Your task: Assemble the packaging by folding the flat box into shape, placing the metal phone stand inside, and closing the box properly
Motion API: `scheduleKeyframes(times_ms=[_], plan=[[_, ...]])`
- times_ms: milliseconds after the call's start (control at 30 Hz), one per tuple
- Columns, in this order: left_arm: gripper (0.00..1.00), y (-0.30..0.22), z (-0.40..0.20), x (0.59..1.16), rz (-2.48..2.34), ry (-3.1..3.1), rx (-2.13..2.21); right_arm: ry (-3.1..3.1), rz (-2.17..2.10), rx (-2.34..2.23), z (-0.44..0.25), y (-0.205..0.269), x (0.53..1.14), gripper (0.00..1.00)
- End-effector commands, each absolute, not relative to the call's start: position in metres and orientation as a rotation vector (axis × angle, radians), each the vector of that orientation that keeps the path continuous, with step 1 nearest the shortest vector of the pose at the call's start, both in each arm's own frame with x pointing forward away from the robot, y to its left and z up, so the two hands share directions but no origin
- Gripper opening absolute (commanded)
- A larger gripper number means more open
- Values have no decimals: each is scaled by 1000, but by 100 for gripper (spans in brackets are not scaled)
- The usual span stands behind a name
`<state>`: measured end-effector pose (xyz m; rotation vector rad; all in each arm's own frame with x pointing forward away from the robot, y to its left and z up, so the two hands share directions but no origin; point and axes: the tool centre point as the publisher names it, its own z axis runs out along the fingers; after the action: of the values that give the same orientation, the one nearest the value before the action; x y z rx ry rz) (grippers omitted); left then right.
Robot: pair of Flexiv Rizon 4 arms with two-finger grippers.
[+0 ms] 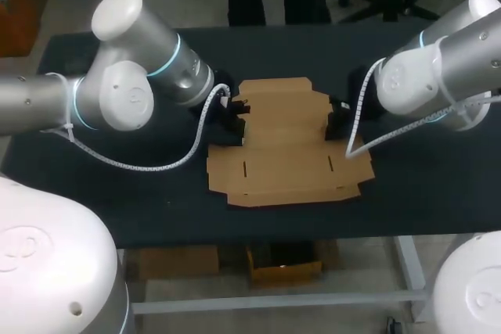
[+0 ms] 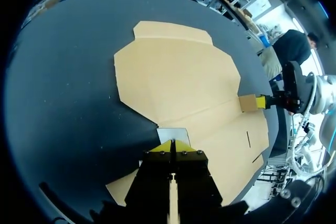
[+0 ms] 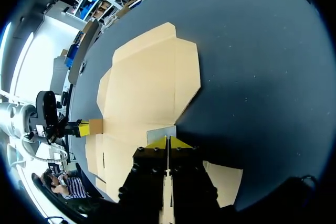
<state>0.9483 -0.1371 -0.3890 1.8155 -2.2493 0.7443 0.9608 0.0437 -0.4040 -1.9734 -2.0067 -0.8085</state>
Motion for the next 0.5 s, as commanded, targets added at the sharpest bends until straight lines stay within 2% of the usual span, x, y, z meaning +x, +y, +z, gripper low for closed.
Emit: scheduleKeyframes(times_ms=[33,500], plan=[[0,-141,-391,950,741,-2253,1815,-2008,-802,-1981,-406,46,962,0],[0,-145,-394,951,732,-2258,1800,-2014,-782,-1986,-409,50,963,0]])
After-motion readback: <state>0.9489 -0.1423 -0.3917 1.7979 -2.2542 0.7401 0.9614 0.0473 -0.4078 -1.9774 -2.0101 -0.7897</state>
